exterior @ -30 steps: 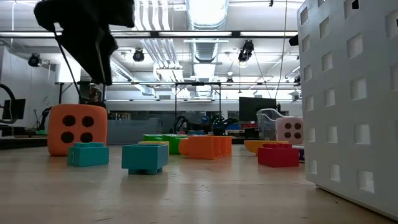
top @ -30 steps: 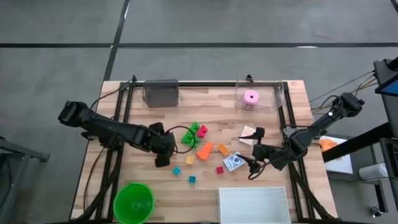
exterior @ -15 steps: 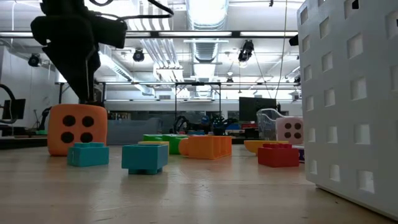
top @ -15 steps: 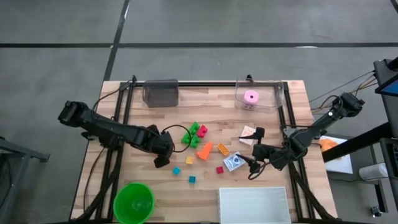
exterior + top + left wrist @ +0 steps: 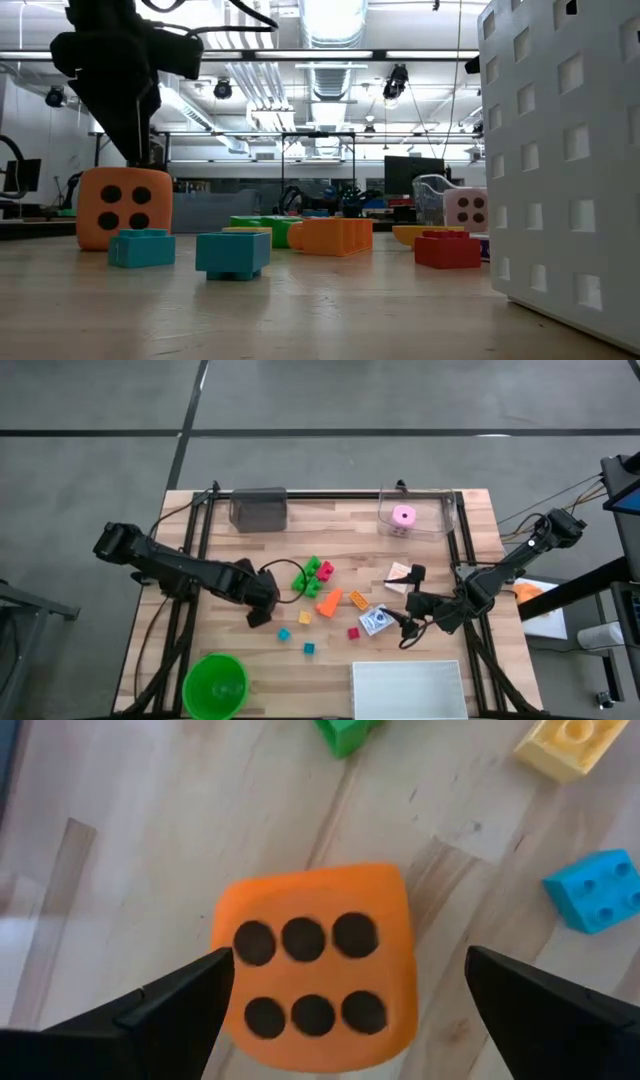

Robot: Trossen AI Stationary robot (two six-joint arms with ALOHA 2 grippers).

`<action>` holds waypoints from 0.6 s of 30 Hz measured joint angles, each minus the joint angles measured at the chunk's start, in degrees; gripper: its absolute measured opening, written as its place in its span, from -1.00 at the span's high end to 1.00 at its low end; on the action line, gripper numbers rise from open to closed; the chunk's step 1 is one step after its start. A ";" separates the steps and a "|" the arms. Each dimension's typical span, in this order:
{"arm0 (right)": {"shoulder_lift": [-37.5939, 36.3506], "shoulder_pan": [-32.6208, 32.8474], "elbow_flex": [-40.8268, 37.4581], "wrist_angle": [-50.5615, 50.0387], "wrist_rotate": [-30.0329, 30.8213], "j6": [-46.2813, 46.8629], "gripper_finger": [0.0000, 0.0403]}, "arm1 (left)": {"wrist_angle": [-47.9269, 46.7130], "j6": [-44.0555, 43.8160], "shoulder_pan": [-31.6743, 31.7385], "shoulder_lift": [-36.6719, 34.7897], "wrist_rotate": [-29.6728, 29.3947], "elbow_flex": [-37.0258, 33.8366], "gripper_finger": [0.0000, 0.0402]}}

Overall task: Pick & Place Toys
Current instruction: Put the orange dice into the transparent bin

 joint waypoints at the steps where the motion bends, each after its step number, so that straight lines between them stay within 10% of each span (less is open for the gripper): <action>1: 0.00 0.00 0.00 0.00 -0.30 -0.01 -0.74 | -0.71 0.17 0.22 0.00 -0.02 0.00 -0.99; 18: -0.02 0.01 -0.07 -0.04 -0.56 0.18 -0.74 | 5.66 3.22 3.52 -0.35 0.48 -7.80 -0.99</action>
